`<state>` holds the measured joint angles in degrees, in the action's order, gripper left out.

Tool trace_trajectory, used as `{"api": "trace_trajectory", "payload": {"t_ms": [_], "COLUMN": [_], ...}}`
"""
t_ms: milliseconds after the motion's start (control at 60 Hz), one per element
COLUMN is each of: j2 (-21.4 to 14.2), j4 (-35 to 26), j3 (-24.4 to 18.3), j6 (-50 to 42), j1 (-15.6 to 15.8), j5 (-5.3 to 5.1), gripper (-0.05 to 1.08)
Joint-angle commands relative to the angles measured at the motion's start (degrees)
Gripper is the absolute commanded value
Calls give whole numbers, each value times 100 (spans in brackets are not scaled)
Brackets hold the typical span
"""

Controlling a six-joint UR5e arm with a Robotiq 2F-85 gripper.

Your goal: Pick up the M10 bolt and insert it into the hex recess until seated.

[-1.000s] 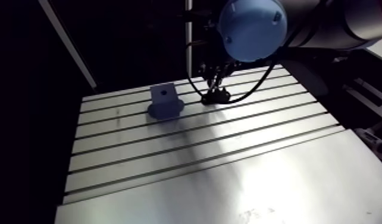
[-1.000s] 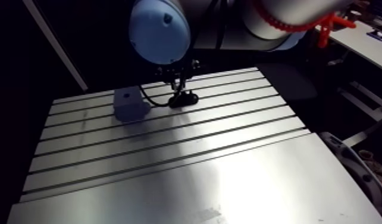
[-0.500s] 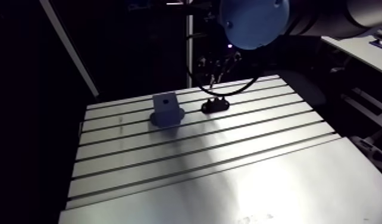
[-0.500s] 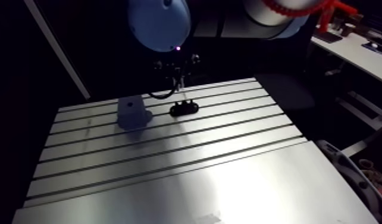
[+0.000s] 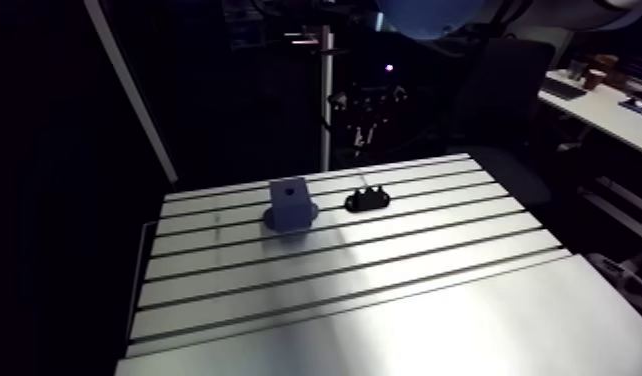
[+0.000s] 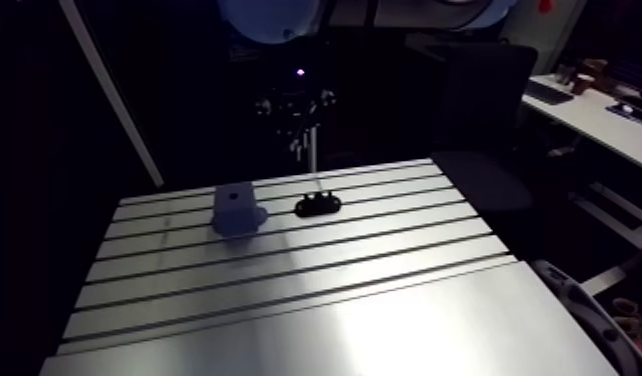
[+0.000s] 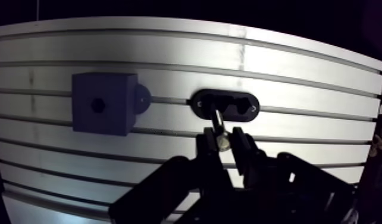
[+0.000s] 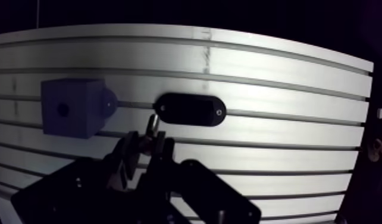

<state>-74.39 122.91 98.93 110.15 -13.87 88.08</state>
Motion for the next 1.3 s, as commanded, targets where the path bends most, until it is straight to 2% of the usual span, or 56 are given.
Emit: {"api": "trace_trajectory", "payload": {"t_ms": [17,67,233,250,400,450,467,483,500,517,533,550,567,583,600,633,650,667,700,733,917,1017,1183,1300], "j2": [-138,-141,-90,-25,108,194,194,246,246,291,291,335,335,371,371,450,450,486,486,557,637,694,781,833], "j4": [-725,-1054,-1507,-1754,-2072,-2124,-2124,-2126,-2126,-2119,-2119,-2126,-2126,-2119,-2119,-2102,-2102,-2093,-2093,-2074,-2058,-2040,-1952,-1911], "j3": [-342,-519,-772,-913,-1135,-1224,-1224,-1276,-1276,-1336,-1336,-1375,-1375,-1410,-1410,-1457,-1457,-1475,-1475,-1503,-1512,-1540,-1540,-1549], "j6": [820,1321,1805,1991,2363,2427,2427,2429,2429,2429,2429,2429,2429,2429,2429,2429,2429,2429,2429,2407,2378,2319,2218,2155], "j1": [146,183,223,298,490,556,556,590,590,655,655,732,732,811,811,938,938,976,976,1039,1156,1210,1245,1289], "j5": [29,29,29,45,69,153,153,212,212,266,266,326,326,402,402,520,520,581,581,633,643,603,609,576], "gripper": [102,102,102,102,102,102,102,102,102,102,102,102,102,102,102,102,102,102,102,102,102,103,103,103]}}
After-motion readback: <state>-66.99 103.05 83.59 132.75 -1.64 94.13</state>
